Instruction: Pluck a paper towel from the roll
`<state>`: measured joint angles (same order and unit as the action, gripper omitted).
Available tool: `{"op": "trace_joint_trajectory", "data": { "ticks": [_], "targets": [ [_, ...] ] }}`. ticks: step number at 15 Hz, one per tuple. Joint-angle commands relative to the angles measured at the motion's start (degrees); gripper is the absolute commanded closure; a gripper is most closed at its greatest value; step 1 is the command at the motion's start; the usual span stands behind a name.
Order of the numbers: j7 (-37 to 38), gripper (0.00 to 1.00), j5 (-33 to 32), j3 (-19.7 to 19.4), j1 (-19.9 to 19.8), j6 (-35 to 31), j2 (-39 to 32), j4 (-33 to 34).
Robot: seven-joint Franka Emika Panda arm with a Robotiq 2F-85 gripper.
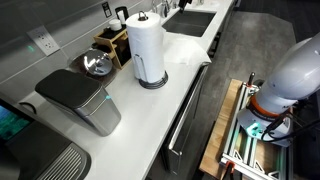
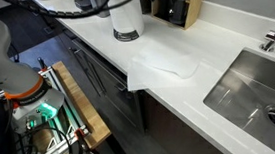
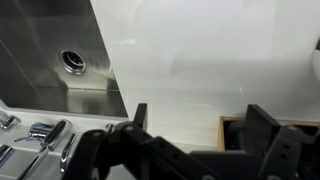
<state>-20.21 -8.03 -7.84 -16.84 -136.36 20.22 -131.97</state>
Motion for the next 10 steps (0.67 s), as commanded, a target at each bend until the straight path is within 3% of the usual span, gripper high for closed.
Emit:
{"op": "trace_joint_trajectory", "data": {
  "ticks": [1, 5, 10],
  "targets": [
    [5.0, 0.00, -2.8, 0.4, 2.7, 8.7, 2.1, 4.4],
    [6.5, 0.00, -3.2, 0.3, 4.4, 13.1, 2.2, 7.3],
    [5.9, 0.00, -2.5, -0.6, 5.4, 12.1, 2.4, 7.2]
  ]
}}
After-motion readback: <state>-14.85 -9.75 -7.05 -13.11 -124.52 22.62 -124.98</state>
